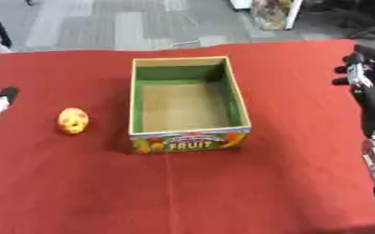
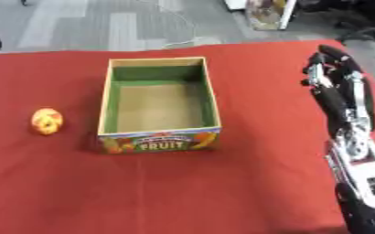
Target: Pick up objects on the table and place them in the box.
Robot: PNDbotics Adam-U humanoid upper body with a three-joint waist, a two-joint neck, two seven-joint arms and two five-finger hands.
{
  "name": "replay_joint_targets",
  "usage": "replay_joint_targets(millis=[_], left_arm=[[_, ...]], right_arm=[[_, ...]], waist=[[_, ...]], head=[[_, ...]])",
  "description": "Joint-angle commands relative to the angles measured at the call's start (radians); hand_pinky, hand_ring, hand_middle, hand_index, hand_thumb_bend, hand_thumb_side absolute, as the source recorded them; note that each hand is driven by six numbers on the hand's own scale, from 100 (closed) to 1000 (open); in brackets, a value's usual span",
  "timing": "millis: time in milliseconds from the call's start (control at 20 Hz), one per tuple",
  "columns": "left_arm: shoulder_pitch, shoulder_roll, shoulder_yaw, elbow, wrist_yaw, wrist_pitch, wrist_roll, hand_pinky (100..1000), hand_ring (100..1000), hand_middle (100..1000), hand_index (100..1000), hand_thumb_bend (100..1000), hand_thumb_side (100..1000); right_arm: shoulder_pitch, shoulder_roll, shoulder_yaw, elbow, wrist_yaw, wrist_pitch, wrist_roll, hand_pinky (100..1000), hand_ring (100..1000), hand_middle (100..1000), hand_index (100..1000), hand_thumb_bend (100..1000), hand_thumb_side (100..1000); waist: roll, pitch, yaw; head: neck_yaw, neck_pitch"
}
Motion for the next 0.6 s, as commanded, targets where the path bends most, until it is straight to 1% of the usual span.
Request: replay_joint_targets(millis=[50, 200, 400, 550, 600], left_arm=[[-0.065, 0.072, -0.071, 0.063, -0.055, 0.015, -0.052, 624, 610, 620, 730, 542, 100], [-0.134, 0.086, -0.148, 0.145, -0.105, 0.038, -0.103, 640, 629, 624, 735, 560, 100], [-0.213, 0.073, -0.241, 0.258, -0.175, 0.053, -0.172, 667, 667, 659, 757, 575, 100], [-0.262, 0.049, -0.279, 0.345, -0.228, 0.051, -0.226, 675, 679, 669, 763, 577, 100], [-0.284, 0.028, -0.272, 0.394, -0.308, 0.029, -0.260, 672, 677, 669, 764, 573, 100]], right_arm=[[-0.015, -0.019, 0.004, -0.008, 0.004, -0.001, 0.011, 535, 625, 627, 792, 132, 414], [-0.013, -0.021, 0.009, -0.004, 0.006, 0.003, 0.020, 534, 625, 627, 792, 133, 415], [-0.011, -0.021, 0.011, -0.002, 0.007, 0.006, 0.024, 534, 625, 627, 792, 131, 415], [-0.012, -0.020, 0.013, -0.002, 0.007, 0.008, 0.027, 534, 626, 627, 793, 130, 415], [-0.011, -0.019, 0.012, -0.001, 0.007, 0.008, 0.027, 534, 626, 627, 793, 129, 415]], waist=[[0.002, -0.020, -0.006], [0.002, -0.022, -0.018], [0.005, -0.025, -0.031], [0.004, -0.027, -0.038], [0.003, -0.027, -0.040]], head=[[0.006, -0.005], [0.018, -0.005], [0.028, -0.004], [0.030, -0.003], [0.031, -0.002]])
